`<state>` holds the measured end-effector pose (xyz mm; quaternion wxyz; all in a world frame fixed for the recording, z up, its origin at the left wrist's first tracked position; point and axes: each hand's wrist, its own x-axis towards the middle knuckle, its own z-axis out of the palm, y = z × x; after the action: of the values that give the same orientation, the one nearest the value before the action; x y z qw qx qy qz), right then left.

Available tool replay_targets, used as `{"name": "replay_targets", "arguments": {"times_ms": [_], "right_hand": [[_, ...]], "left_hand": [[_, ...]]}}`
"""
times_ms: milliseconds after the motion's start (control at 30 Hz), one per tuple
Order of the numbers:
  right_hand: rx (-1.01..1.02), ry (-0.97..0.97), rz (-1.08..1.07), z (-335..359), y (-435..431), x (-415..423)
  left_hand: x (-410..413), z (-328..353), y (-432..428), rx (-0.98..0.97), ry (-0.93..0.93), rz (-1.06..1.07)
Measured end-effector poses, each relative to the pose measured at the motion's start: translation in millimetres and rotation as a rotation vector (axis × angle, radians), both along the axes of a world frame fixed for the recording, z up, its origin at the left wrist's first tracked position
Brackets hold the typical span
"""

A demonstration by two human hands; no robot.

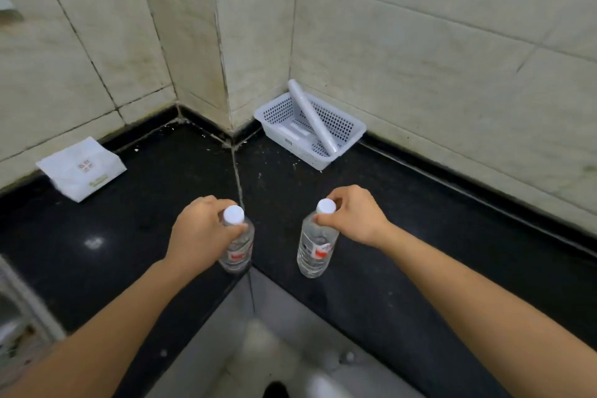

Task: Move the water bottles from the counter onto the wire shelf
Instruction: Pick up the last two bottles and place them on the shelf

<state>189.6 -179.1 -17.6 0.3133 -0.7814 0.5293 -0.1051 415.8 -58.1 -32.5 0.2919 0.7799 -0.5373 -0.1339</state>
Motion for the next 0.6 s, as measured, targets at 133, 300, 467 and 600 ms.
{"name": "replay_targets", "arguments": {"times_ms": [133,300,467,600], "right_hand": [[0.037,0.035,-0.084,9,30,-80],[0.019,0.012,-0.232,24,72,-189],[-0.055,-0.048,-0.379,47,123,-302],[-0.125,-0.114,-0.536,59,170,-390]], "left_hand": [[-76,0,-2,-0.013,0.052,-0.154],[-185,5,1,-0.034,0.045,-0.396],[-301,25,15,-0.09,0.049,-0.573],[-391,40,40,-0.139,0.127,-0.628]]}}
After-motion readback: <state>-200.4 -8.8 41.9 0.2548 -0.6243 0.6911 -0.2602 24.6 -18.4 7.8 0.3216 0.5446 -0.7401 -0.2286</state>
